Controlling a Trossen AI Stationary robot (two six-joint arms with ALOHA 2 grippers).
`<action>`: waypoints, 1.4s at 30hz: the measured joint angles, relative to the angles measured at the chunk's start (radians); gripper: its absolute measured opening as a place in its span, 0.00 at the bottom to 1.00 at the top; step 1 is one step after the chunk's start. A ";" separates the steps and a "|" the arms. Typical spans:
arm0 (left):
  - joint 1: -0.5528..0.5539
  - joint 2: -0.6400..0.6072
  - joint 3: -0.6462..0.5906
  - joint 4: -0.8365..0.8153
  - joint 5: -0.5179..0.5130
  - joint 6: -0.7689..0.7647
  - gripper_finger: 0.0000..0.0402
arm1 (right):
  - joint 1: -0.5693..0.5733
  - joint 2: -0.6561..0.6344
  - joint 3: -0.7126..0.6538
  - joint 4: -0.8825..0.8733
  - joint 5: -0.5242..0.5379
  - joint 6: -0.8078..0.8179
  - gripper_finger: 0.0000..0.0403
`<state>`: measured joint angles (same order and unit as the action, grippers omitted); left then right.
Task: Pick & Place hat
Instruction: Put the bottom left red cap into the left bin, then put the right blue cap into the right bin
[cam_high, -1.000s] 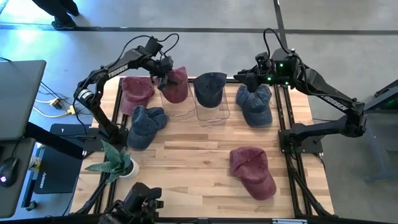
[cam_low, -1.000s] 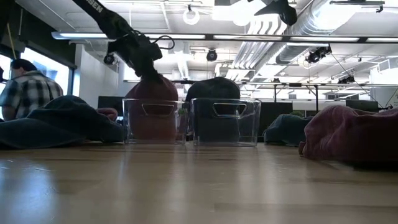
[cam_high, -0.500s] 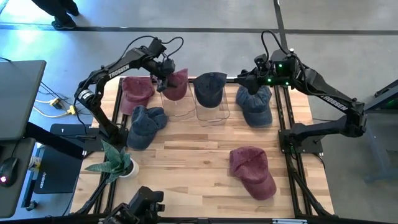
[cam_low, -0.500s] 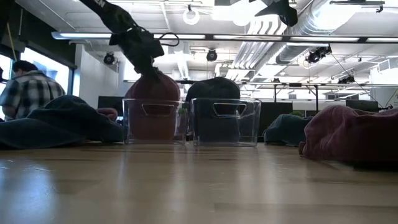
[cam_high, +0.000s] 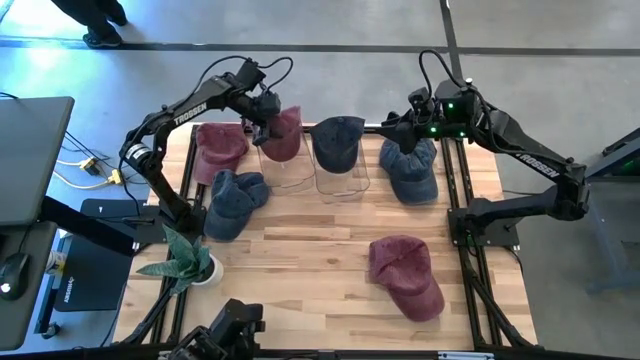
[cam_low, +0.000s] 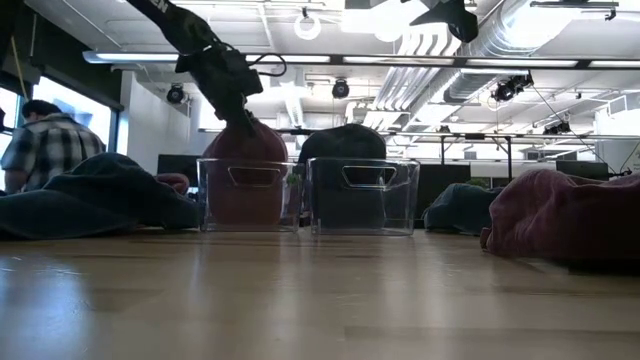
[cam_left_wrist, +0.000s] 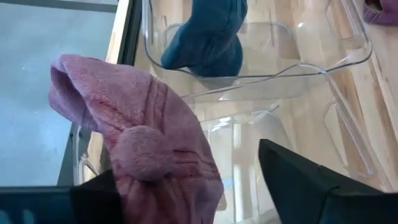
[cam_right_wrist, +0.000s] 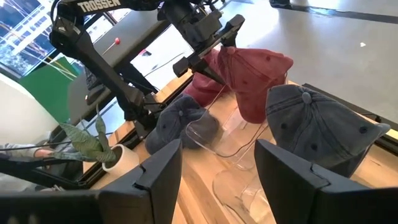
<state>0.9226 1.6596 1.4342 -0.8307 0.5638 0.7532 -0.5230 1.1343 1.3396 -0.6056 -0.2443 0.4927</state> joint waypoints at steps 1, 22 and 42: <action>0.000 0.000 0.000 0.000 -0.004 0.000 0.65 | 0.000 0.000 0.000 0.000 0.000 0.000 0.49; 0.000 0.001 0.326 -0.254 -0.395 0.036 0.86 | 0.000 0.000 0.000 -0.017 0.002 -0.018 0.49; -0.268 0.000 0.533 -0.095 0.211 -0.418 0.85 | -0.345 0.196 0.001 -0.320 -0.329 -0.291 0.49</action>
<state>0.6549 1.6596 1.9675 -0.9261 0.7752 0.3355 -0.8678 1.3305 1.3407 -0.9256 -0.5728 0.2015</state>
